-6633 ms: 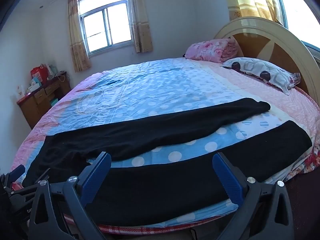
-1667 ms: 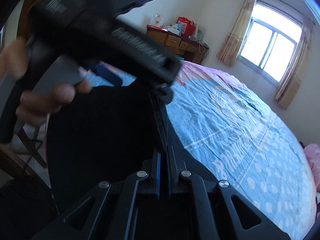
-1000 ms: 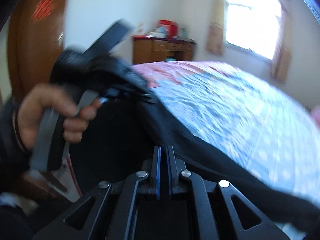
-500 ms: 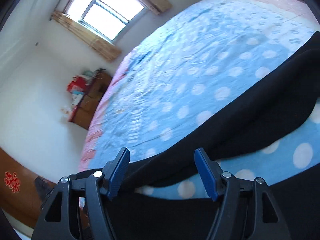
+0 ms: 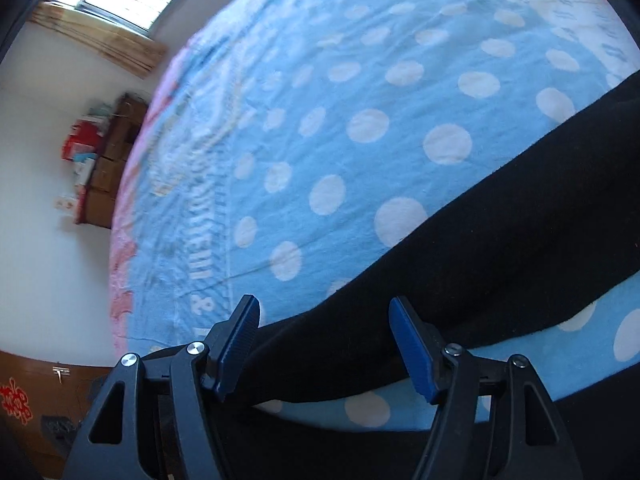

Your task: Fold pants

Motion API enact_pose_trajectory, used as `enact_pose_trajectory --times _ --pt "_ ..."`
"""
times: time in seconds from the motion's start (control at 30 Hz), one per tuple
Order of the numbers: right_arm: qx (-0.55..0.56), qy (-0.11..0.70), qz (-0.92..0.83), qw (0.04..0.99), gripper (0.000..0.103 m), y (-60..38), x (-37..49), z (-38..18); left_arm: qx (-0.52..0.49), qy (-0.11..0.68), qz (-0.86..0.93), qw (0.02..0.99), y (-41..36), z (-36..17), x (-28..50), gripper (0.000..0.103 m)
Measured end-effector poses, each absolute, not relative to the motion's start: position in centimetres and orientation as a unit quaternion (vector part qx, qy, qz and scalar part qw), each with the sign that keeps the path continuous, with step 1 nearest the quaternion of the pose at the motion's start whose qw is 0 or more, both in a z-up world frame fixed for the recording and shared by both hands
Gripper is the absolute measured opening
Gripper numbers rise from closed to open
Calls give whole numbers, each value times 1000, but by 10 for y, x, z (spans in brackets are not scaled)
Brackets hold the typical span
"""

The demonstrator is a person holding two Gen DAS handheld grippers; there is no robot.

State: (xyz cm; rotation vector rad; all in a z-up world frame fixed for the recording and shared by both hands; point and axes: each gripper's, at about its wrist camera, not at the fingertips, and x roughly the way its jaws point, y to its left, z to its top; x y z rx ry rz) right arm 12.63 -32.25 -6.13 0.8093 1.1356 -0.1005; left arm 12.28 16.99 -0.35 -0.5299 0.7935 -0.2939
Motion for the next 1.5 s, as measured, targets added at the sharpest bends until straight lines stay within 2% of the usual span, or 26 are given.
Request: enact_pose_trajectory --times 0.37,0.53,0.6,0.67,0.73,0.9,1.33,1.5 --pt "341 593 -91 724 69 -322 153 -60 -247 380 -135 881 169 -8 112 12" --pt "287 620 -113 721 68 -306 167 -64 -251 375 -141 881 171 -6 107 12" --pt "284 614 -114 728 57 -305 165 -62 -248 374 -141 883 172 -6 104 12" --pt "288 605 -112 734 19 -310 157 -61 -245 372 -137 885 175 -6 103 12" --pt "334 590 -78 731 5 -322 144 -65 -250 375 -136 882 177 -9 104 12" --pt "395 531 -43 749 4 -338 106 -67 -244 375 -135 884 176 -10 103 12" --pt "373 389 26 842 4 -319 16 -15 -256 364 -139 884 178 -1 92 12" --pt "362 362 55 857 4 -310 -14 2 -258 348 -130 892 188 13 74 12"
